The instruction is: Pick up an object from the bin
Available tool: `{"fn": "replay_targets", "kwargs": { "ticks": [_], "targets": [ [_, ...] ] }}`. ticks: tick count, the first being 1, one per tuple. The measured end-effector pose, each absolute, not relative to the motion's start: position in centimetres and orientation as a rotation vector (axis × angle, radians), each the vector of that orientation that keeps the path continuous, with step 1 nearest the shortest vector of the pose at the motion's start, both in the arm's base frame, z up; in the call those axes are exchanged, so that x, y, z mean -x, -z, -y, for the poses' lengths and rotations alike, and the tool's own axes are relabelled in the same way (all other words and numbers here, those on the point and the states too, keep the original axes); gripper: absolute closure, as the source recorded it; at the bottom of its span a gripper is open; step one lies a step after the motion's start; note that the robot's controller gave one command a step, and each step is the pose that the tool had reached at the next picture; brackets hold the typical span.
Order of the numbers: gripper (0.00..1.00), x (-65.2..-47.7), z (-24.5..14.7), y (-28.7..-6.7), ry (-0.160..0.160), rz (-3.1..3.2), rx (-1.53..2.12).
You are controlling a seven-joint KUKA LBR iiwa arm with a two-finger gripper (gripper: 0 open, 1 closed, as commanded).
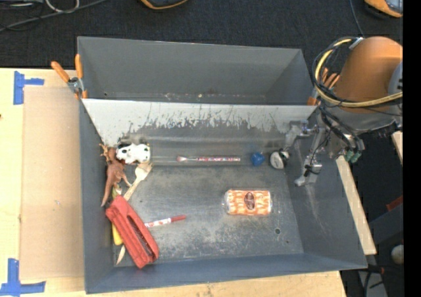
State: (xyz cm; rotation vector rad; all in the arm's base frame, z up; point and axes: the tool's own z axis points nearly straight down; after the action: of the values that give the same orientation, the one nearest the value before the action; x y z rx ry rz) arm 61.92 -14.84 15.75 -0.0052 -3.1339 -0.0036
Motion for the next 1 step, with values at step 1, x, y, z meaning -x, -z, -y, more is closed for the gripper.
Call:
{"fn": "replay_targets", "kwargs": {
  "ticks": [1],
  "targets": [
    [0.00,-62.12,14.79,-16.24,0.001,3.142,0.000]
  ]
}}
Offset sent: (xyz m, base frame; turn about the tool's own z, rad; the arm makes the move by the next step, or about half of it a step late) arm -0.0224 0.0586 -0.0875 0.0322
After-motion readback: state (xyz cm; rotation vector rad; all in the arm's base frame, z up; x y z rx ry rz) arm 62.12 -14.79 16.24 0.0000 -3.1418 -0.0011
